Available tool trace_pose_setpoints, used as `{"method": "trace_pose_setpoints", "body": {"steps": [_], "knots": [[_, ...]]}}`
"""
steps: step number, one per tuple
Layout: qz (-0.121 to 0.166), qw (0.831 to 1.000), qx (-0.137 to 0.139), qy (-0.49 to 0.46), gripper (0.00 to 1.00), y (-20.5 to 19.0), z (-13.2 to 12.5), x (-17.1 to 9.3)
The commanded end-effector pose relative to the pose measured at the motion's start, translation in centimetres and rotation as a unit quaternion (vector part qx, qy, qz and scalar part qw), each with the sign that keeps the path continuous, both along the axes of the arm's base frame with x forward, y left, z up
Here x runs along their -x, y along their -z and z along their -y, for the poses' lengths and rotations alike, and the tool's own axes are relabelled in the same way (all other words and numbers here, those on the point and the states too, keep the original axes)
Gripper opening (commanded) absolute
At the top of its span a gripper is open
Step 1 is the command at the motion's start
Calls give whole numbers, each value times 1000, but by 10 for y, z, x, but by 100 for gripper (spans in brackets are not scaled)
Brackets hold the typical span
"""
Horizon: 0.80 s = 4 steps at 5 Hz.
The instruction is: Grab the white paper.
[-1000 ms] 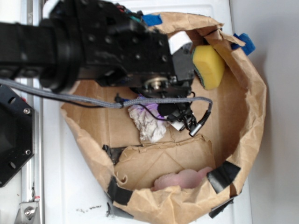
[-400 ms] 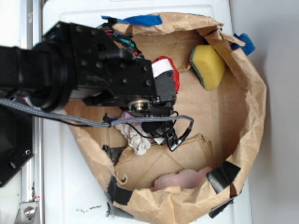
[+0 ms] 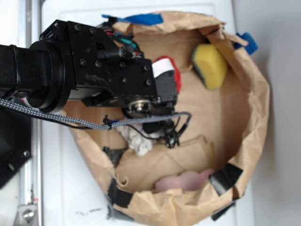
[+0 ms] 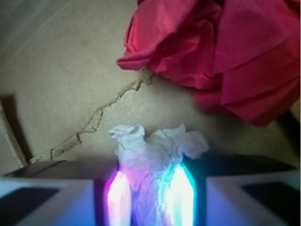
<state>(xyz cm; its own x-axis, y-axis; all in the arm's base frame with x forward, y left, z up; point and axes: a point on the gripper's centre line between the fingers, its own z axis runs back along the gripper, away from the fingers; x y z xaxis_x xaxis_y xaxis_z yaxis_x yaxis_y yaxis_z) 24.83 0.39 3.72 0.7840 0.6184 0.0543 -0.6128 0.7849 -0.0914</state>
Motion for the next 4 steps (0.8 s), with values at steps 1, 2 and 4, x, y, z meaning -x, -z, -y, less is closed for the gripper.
{"method": "trace_pose_setpoints", "body": {"steps": [1, 2, 4], "knots": [[22, 999, 0, 26, 0, -28, -7, -13], [33, 997, 5, 70, 0, -72, -10, -20], [64, 989, -13, 130, 0, -144, -25, -18]]}}
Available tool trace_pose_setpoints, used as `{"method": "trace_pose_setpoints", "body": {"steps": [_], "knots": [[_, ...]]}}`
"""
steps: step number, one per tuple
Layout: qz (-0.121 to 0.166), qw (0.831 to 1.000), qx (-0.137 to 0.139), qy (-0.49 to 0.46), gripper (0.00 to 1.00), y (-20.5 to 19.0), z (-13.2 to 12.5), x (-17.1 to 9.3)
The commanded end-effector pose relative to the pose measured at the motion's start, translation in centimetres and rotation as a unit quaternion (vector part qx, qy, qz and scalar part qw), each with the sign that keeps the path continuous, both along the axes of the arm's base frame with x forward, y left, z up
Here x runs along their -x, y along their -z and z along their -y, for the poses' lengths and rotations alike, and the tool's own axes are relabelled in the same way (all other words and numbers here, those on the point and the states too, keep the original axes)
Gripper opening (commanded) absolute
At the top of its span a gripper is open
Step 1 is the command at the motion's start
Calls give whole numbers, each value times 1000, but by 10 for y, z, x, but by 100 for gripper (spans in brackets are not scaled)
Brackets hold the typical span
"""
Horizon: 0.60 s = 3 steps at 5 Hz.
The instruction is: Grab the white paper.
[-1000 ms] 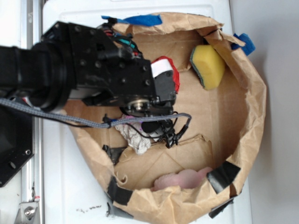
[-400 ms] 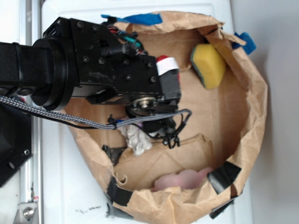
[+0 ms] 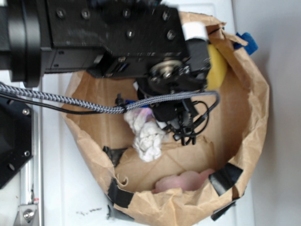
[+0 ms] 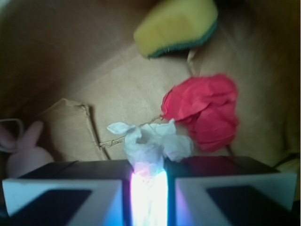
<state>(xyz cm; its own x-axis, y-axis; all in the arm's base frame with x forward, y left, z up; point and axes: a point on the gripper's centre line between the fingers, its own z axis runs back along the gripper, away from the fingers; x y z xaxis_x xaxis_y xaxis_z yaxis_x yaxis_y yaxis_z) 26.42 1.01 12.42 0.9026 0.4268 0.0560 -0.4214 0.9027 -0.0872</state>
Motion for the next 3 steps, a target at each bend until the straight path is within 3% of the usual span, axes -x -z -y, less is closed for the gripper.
{"method": "trace_pose_setpoints", "body": {"steps": [1, 2, 3], "knots": [[88, 995, -34, 42, 0, -74, -15, 2], [96, 994, -12, 45, 0, -75, -16, 6], [95, 995, -21, 37, 0, -71, -16, 7]]}}
